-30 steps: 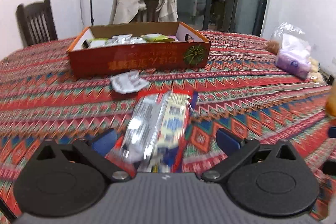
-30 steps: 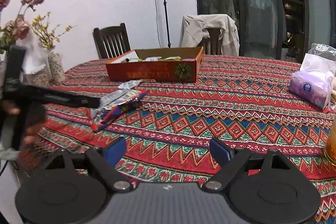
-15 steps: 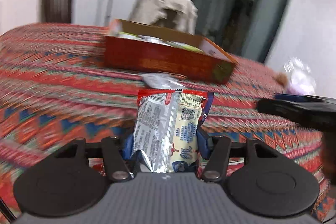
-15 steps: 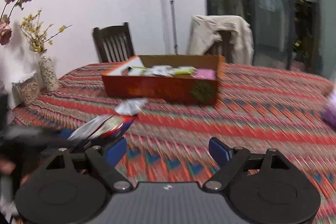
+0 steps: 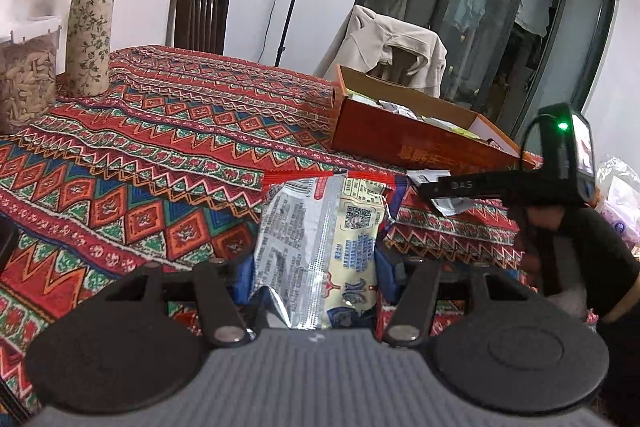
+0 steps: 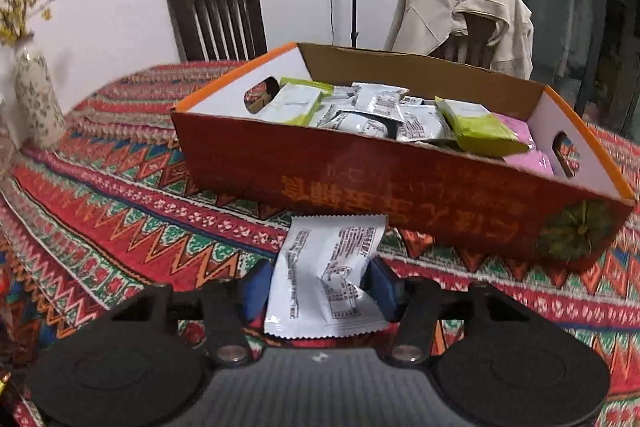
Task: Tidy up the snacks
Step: 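Carry the red-and-silver wrapper and white packet into the box and open both grippers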
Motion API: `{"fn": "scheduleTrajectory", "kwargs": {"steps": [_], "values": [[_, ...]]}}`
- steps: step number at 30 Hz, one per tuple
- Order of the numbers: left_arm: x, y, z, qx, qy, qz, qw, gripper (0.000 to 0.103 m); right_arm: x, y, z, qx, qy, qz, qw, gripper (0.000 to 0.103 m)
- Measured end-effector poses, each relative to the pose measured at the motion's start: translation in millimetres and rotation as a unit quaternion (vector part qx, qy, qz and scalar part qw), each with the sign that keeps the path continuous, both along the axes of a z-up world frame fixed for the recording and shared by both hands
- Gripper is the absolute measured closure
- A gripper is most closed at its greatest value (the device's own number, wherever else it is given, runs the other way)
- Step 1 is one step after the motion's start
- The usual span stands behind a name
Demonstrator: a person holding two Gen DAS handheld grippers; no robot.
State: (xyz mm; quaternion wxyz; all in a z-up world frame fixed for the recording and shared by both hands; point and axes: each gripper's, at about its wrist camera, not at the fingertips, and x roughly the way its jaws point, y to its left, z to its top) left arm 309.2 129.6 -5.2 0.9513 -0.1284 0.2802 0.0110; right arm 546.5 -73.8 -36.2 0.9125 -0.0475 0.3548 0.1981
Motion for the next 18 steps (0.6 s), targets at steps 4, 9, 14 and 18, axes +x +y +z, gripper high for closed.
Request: {"fn": "scheduleTrajectory", "kwargs": {"steps": [4, 9, 14, 18], "values": [[-14.1, -16.0, 6.5, 0.005, -0.005, -0.017, 0.9998, 0.045, -26.5, -24.0, 5.8, 0.023, 0.006, -0.004, 1.0, 0.062], [-29.7, -49.6, 7.9, 0.005, -0.003, -0.045, 0.999, 0.045, -95.3, -76.0, 8.0, 0.02, -0.006, -0.015, 1.0, 0.063], [-25.2, -89.4, 7.7, -0.016, 0.013, -0.084, 0.9962, 0.045, -159.9, -141.1, 11.9, 0.017, -0.015, -0.035, 0.999, 0.063], [-19.6, -118.0, 15.4, -0.011, 0.003, -0.11, 0.9938, 0.045, -182.7, -186.7, 28.1, 0.034, -0.038, -0.066, 0.996, 0.063]]}}
